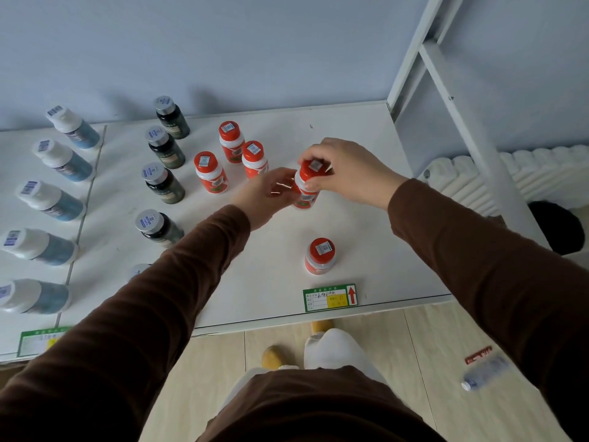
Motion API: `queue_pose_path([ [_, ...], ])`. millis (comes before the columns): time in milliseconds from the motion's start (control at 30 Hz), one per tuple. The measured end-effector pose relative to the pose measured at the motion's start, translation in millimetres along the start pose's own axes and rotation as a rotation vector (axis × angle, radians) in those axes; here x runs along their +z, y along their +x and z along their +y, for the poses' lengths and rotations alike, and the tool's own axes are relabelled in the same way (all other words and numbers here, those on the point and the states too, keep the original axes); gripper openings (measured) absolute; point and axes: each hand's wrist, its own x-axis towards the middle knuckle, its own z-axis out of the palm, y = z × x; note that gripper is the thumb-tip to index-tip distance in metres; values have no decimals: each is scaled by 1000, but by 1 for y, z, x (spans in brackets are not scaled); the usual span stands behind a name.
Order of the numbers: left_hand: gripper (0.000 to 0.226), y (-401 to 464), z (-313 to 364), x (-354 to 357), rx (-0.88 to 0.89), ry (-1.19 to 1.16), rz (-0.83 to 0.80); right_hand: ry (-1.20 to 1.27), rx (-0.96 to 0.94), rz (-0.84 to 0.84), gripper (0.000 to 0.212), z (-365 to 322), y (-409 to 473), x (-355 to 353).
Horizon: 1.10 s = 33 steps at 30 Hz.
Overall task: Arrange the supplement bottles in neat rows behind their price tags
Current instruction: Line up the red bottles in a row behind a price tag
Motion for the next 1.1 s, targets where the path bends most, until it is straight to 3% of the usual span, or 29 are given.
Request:
queue_pose_path([
  [167, 46, -5, -8, 3, 88, 434, 98, -116, -24, -62, 36, 0, -3, 19],
  [400, 47, -14, -25, 2, 48, 587, 153, -167, -39, -135, 42, 4, -5, 31],
  [567, 46, -20, -35, -1, -15, 584, 196, -140, -31, -181, 46, 3, 7, 27],
  [767, 52, -12, -43, 0, -166, 512, 329, -140, -125, -3, 43, -19, 67, 18],
  [933, 75, 20, -44, 11, -331, 310, 423, -303, -240, -139, 55, -36, 115, 36],
  [1100, 70, 42, -45, 19, -361, 13, 528, -268, -246, -170, 37, -27, 128, 35],
])
